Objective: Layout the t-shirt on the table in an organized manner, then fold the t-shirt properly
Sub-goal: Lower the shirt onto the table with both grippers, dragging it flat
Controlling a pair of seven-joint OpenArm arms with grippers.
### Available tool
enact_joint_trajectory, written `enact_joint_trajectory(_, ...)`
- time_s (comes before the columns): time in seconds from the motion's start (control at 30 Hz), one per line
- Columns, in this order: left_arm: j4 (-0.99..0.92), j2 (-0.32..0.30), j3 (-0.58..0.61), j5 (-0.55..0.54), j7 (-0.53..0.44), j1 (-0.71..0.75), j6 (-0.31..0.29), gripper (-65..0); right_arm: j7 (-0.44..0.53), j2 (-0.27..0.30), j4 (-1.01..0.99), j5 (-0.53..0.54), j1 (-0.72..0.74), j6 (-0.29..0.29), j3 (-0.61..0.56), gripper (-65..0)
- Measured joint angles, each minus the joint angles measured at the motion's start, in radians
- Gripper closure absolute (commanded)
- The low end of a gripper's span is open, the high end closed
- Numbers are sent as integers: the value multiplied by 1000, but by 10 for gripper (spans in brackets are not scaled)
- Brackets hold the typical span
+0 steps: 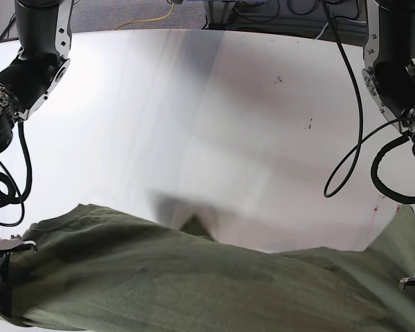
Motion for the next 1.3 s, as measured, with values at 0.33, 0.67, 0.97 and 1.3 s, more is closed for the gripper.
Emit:
enact_joint_trajectory(0.33, 0, 3, 1, 0, 0, 0, 0, -1, 2, 29, 22, 0, 14, -1, 2, 0)
enact_joint_trajectory(0.67, 1, 3, 1, -3, -1, 0, 0, -1, 22, 54, 42, 3, 14, 0, 7, 0)
enact_joint_trajectory(0.97, 3, 4, 8, -2, -32, 1, 1, -1, 165, 54, 46, 0, 4, 0, 7, 0)
enact_joint_trajectory(1.3, 9, 3, 45, 1, -222, 137, -2, -1, 444, 51, 43, -8, -201, -6, 48, 0)
